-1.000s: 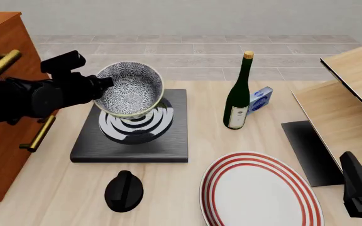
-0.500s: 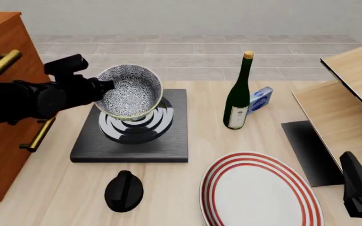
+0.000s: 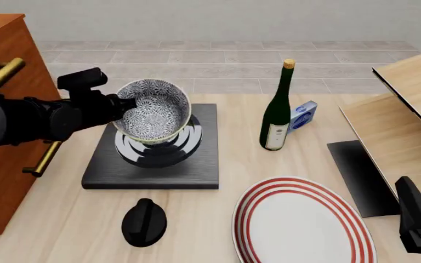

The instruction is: Put the bowl on the stove.

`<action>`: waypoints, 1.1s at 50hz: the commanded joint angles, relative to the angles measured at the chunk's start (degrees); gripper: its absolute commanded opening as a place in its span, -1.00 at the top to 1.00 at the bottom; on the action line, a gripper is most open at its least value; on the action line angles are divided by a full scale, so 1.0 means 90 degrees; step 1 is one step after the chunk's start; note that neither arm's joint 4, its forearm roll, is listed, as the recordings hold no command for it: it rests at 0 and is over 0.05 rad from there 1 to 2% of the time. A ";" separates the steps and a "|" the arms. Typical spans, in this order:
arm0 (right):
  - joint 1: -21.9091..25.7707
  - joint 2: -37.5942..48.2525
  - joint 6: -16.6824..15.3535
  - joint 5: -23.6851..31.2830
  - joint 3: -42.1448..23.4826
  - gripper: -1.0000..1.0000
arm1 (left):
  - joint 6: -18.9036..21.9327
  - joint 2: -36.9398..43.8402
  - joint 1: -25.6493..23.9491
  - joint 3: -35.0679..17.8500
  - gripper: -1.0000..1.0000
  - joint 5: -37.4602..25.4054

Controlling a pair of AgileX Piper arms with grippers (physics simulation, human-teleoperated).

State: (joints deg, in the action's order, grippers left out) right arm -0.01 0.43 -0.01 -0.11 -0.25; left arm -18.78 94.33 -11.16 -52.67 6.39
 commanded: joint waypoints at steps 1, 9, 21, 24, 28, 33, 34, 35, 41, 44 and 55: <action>0.0000 0.0002 0.0000 0.0000 0.0000 -1.00 | 0.0085 0.0015 -0.0009 -0.0009 1.00 0.0064; -0.0002 -0.0001 -0.0001 0.0000 0.0000 -1.00 | 0.0111 0.0089 0.0002 0.0015 1.00 0.0135; 0.0000 0.0001 0.0001 0.0000 0.0000 -1.00 | 0.0114 0.0133 -0.0019 0.0030 1.00 0.0173; 0.0000 0.0000 0.0001 0.0000 0.0000 -1.00 | 0.0118 0.0131 -0.0012 0.0037 1.00 0.0177; 0.0000 -0.0001 -0.0001 0.0000 0.0000 -1.00 | 0.0133 0.0119 -0.0032 0.0051 1.00 0.0177; -0.0001 0.0000 0.0001 0.0000 0.0000 -1.00 | 0.0151 0.0120 -0.0034 0.0065 1.00 0.0192; -0.0001 0.0000 0.0000 0.0000 0.0000 -1.00 | 0.0163 0.0112 -0.0023 0.0065 1.00 0.0193; -0.0001 0.0000 0.0000 0.0000 0.0000 -1.00 | 0.0154 0.0112 -0.0043 0.0064 1.00 0.0184; 0.0001 0.0000 -0.0001 0.0000 0.0000 -1.00 | 0.0158 0.0113 -0.0105 0.0090 1.00 0.0220; 0.0000 0.0001 -0.0001 0.0000 0.0000 -1.00 | 0.0152 0.0058 -0.0171 0.0130 1.00 0.0213; -0.0001 0.0000 0.0000 0.0000 0.0000 -1.00 | 0.0244 0.0045 -0.0048 0.0097 1.00 0.0315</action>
State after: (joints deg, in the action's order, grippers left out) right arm -0.01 0.44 -0.01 -0.11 -0.25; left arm -17.32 95.51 -11.73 -51.72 8.37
